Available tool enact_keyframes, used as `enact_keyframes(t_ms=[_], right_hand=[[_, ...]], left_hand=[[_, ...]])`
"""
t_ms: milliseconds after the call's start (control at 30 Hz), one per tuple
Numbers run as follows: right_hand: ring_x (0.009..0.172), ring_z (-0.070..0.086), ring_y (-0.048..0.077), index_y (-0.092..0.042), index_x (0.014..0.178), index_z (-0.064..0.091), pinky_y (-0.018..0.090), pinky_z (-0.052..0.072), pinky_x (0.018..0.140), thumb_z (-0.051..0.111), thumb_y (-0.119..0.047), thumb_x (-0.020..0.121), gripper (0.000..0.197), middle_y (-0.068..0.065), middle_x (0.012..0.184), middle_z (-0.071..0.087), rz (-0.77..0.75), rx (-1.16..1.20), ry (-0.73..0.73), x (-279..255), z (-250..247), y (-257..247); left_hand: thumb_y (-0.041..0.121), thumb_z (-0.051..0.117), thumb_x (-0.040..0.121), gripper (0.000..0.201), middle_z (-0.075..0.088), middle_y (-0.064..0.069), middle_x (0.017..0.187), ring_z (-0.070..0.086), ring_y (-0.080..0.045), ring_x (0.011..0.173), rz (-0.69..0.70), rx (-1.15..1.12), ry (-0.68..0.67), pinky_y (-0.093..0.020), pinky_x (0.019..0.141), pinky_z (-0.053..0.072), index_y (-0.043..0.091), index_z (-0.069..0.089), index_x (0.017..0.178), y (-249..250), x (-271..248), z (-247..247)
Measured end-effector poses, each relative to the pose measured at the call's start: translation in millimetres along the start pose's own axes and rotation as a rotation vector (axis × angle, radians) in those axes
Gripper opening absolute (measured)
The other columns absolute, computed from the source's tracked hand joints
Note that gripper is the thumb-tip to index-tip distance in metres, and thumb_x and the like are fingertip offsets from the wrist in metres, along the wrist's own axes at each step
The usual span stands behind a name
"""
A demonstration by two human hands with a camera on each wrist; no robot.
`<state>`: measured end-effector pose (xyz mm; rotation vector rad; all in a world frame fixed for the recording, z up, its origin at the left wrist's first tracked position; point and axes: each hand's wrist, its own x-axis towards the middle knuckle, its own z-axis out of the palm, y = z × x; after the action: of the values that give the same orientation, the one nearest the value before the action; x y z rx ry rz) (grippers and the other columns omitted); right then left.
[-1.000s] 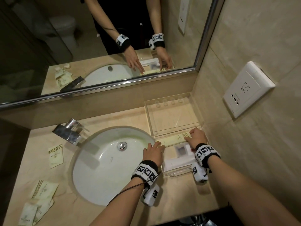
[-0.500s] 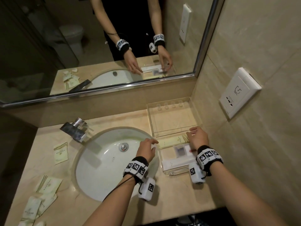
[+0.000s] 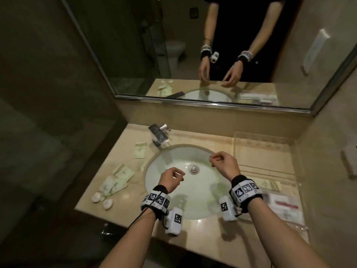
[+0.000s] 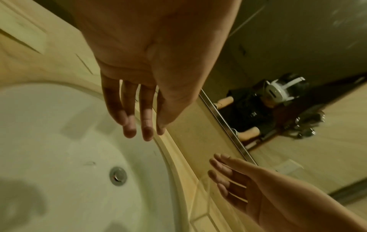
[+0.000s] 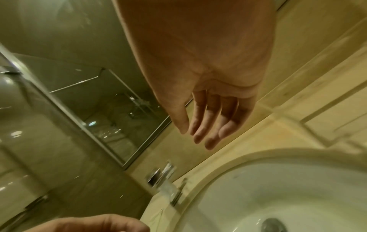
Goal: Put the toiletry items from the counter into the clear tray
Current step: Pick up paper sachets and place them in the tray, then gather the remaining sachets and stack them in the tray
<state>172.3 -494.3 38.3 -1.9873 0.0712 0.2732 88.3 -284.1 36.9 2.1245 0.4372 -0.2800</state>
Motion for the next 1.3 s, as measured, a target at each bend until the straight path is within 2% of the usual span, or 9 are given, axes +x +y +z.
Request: enact_keyframes(t_ms=[100, 267, 433, 567, 767, 833, 900, 1067, 1300], right_hand=[[0.071, 0.064, 0.017, -0.011, 0.089, 0.068, 0.016, 0.046, 0.06, 0.069, -0.013, 0.084, 0.004, 0.0, 0.078, 0.067, -0.062, 0.002, -0.117, -5, 41, -20], [0.067, 0.065, 0.016, -0.009, 0.09, 0.07, 0.013, 0.043, 0.052, 0.07, -0.015, 0.084, 0.008, 0.003, 0.077, 0.069, -0.121, -0.039, -0.268, -8, 103, -42], [0.066, 0.066, 0.016, -0.013, 0.085, 0.069, 0.018, 0.045, 0.057, 0.07, -0.014, 0.083, 0.003, 0.002, 0.075, 0.069, -0.156, -0.097, -0.367, -14, 160, -67], [0.068, 0.065, 0.016, -0.011, 0.088, 0.069, 0.008, 0.043, 0.049, 0.069, -0.016, 0.084, 0.007, 0.0, 0.077, 0.068, -0.136, -0.142, -0.407, -12, 204, -80], [0.08, 0.068, 0.022, -0.01, 0.09, 0.07, 0.027, 0.053, 0.07, 0.075, -0.023, 0.08, 0.017, 0.004, 0.084, 0.072, -0.082, -0.21, -0.442, 0, 270, -88], [0.078, 0.066, 0.016, -0.011, 0.093, 0.069, 0.023, 0.051, 0.069, 0.078, -0.025, 0.079, 0.022, 0.004, 0.086, 0.071, -0.057, -0.229, -0.467, 3, 293, -92], [0.076, 0.065, 0.014, -0.01, 0.097, 0.067, 0.016, 0.047, 0.064, 0.079, -0.022, 0.078, 0.026, 0.005, 0.088, 0.071, -0.028, -0.233, -0.49, 4, 311, -93], [0.089, 0.061, 0.019, -0.006, 0.108, 0.061, 0.029, 0.051, 0.083, 0.084, -0.023, 0.073, 0.045, 0.007, 0.101, 0.065, 0.033, -0.336, -0.442, 15, 361, -83], [0.106, 0.055, 0.027, -0.016, 0.118, 0.053, 0.043, 0.048, 0.094, 0.084, -0.045, 0.065, 0.067, 0.007, 0.119, 0.055, -0.029, -0.593, -0.309, 17, 398, -71]], left_hand=[[0.012, 0.055, 0.088, 0.014, 0.072, -0.007, 0.083, 0.061, -0.011, 0.065, -0.065, -0.03, 0.074, -0.015, 0.052, 0.044, 0.016, 0.068, 0.093, -24, -17, -30], [0.009, 0.054, 0.09, 0.016, 0.067, -0.005, 0.079, 0.057, -0.009, 0.062, -0.14, -0.098, 0.194, -0.008, 0.043, 0.041, 0.008, 0.068, 0.099, -57, -42, -73], [0.01, 0.058, 0.088, 0.013, 0.069, -0.004, 0.08, 0.061, -0.012, 0.07, -0.213, -0.116, 0.28, -0.021, 0.065, 0.05, 0.012, 0.069, 0.096, -98, -50, -115], [0.009, 0.062, 0.085, 0.012, 0.067, -0.002, 0.08, 0.064, -0.017, 0.078, -0.27, -0.117, 0.317, -0.024, 0.072, 0.049, 0.014, 0.07, 0.093, -133, -41, -146], [0.002, 0.058, 0.079, 0.02, 0.071, -0.001, 0.092, 0.064, -0.016, 0.088, -0.33, -0.108, 0.334, -0.017, 0.068, 0.044, 0.015, 0.071, 0.088, -181, -16, -188], [0.0, 0.059, 0.077, 0.021, 0.071, -0.001, 0.091, 0.066, -0.018, 0.089, -0.368, -0.112, 0.334, -0.02, 0.07, 0.05, 0.017, 0.07, 0.083, -197, -2, -200], [-0.003, 0.067, 0.073, 0.023, 0.068, -0.002, 0.09, 0.067, -0.024, 0.09, -0.403, -0.135, 0.345, -0.032, 0.079, 0.056, 0.018, 0.067, 0.082, -208, 7, -209], [0.01, 0.083, 0.064, 0.047, 0.056, -0.008, 0.113, 0.053, -0.025, 0.108, -0.376, 0.083, 0.315, -0.034, 0.097, 0.046, 0.018, 0.061, 0.104, -240, 34, -229], [0.023, 0.089, 0.057, 0.07, 0.053, -0.007, 0.119, 0.044, -0.027, 0.115, -0.397, 0.216, 0.214, -0.037, 0.103, 0.039, 0.02, 0.052, 0.117, -256, 52, -230]])
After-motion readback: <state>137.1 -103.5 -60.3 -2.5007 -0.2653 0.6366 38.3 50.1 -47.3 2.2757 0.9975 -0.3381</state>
